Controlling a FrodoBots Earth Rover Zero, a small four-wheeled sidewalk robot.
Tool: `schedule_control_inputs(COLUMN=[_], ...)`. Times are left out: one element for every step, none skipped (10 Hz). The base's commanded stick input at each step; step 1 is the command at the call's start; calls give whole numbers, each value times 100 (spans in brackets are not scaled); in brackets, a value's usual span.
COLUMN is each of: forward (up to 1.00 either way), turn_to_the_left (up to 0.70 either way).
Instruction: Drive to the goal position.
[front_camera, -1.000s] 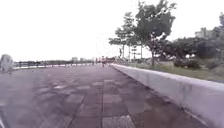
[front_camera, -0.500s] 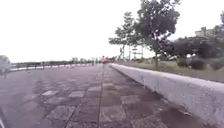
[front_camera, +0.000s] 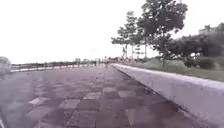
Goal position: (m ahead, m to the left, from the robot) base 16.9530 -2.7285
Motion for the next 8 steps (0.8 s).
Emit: schedule_control_inputs(forward=[100, 100, 100, 100, 100, 100, 100, 100], turn_to_the_left=[0, 0, 0, 0, 0, 0, 0, 0])
